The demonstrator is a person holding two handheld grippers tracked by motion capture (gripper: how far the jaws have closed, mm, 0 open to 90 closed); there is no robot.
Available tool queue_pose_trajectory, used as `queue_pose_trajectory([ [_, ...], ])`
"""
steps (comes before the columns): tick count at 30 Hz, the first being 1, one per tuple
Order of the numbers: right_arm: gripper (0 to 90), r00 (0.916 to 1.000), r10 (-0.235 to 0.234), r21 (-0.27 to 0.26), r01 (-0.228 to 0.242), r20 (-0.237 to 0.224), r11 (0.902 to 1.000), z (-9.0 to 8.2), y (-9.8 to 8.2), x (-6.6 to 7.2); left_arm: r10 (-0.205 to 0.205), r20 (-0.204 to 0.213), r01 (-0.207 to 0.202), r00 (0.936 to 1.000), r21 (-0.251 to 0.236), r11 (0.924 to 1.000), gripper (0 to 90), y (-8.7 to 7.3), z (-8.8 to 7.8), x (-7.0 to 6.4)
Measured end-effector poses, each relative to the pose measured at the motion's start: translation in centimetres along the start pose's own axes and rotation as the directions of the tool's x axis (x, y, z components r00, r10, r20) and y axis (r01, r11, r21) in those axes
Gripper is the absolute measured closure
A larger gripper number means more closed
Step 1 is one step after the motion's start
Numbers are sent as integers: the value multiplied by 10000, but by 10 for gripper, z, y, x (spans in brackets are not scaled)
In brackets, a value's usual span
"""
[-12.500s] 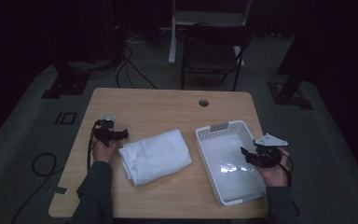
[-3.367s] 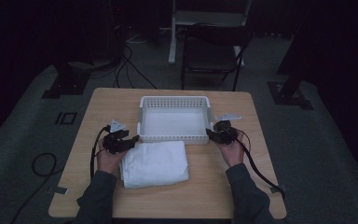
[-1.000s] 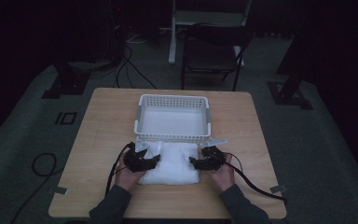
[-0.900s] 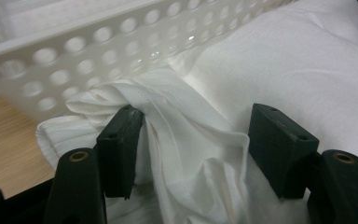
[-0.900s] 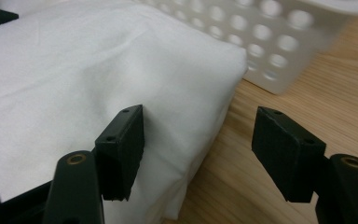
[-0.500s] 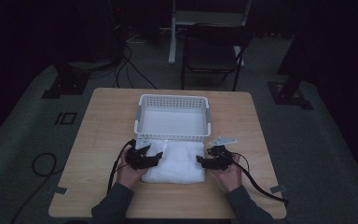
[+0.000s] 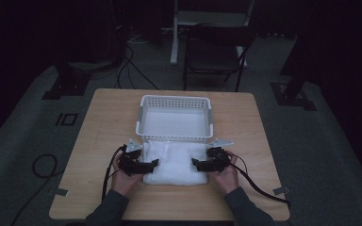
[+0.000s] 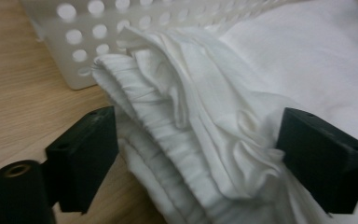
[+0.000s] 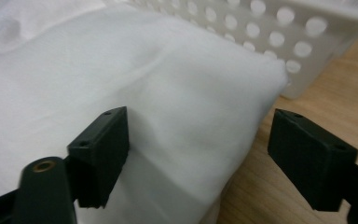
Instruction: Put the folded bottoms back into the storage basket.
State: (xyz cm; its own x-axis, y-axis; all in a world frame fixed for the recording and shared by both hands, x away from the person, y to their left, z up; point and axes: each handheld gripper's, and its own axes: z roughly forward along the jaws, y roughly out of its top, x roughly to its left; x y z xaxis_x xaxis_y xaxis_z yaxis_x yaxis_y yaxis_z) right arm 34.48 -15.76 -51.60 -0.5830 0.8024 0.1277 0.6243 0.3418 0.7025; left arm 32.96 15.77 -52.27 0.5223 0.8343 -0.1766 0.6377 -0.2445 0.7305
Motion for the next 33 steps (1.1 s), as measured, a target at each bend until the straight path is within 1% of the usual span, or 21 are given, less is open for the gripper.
queue_pose_trajectory([
  [1,171,10000,36,51,-36,37,10000,2,0,-1,0,0,0,10000,0,10000,90,0,0,0],
  [2,162,10000,58,45,-58,61,10000,3,0,-1,-261,176,258,9995,183,9995,73,-1,6,5],
  [5,136,9999,114,156,-115,52,9998,6,-1,-2,-441,297,431,9986,349,9985,25,-2,10,9],
  [7,124,9998,175,239,-176,24,9996,8,-1,-2,-671,564,640,9962,546,9965,25,-3,14,13],
  [8,113,9995,309,417,-308,-28,9987,12,-1,-3,-925,863,865,9920,716,9937,20,-4,18,17],
  [9,111,9992,389,483,-387,-40,9981,14,-2,-4,-1064,1012,982,9892,819,9918,20,-4,20,19],
  [10,111,9992,389,483,-387,-40,9981,14,-2,-4,-1064,1012,982,9892,819,9918,13,-4,20,19],
  [11,110,9989,454,532,-450,-61,9976,16,-2,-4,-1221,1130,1121,9861,907,9895,10,-4,22,22],
  [12,108,9988,476,547,-471,-67,9974,17,-2,-5,-1439,1402,1302,9796,1019,9862,9,-5,25,26],
  [15,106,9984,548,609,-539,-125,9967,18,-2,-6,-1334,1440,1208,9805,929,9883,0,-5,26,26],
  [18,104,9968,738,685,-715,-315,9951,21,-3,-8,-1271,1524,1143,9801,899,9894,0,-5,27,27],
  [19,104,9927,1054,728,-1011,-588,9922,23,-4,-13,-1259,1547,1130,9799,897,9895,0,-5,27,28],
  [21,104,9868,1372,770,-1308,-857,9884,25,-6,-17,-1209,1611,1079,9795,873,9903,0,-5,28,28],
  [22,104,9868,1372,770,-1308,-857,9884,25,-6,-17,-1218,1608,1088,9794,871,9902,0,-4,28,28],
  [24,106,9807,1547,858,-1450,-1198,9857,29,-6,-21,-1095,1680,980,9797,756,9923,0,-5,29,28],
  [26,109,9768,1518,750,-1418,-1511,9871,30,-7,-25,-1052,1789,937,9782,716,9930,0,-5,30,29],
  [28,110,9767,1537,736,-1440,-1498,9868,30,-7,-25,-1025,1871,904,9770,720,9933,3,-5,30,29],
  [30,150,9747,1545,653,-1456,-1614,9872,31,-7,-24,-1035,2211,912,9697,652,9937,40,-5,30,31],
  [31,190,9714,1563,630,-1472,-1785,9871,31,-8,-25,-1057,2327,931,9668,647,9936,61,-5,30,32],
  [32,230,9635,1659,594,-1568,-2101,9858,31,-8,-26,-1057,2327,931,9668,647,9936,80,-5,30,32],
  [33,263,9549,1793,561,-1708,-2366,9837,32,-9,-28,-1215,2706,1075,9550,662,9920,118,-6,30,33],
])
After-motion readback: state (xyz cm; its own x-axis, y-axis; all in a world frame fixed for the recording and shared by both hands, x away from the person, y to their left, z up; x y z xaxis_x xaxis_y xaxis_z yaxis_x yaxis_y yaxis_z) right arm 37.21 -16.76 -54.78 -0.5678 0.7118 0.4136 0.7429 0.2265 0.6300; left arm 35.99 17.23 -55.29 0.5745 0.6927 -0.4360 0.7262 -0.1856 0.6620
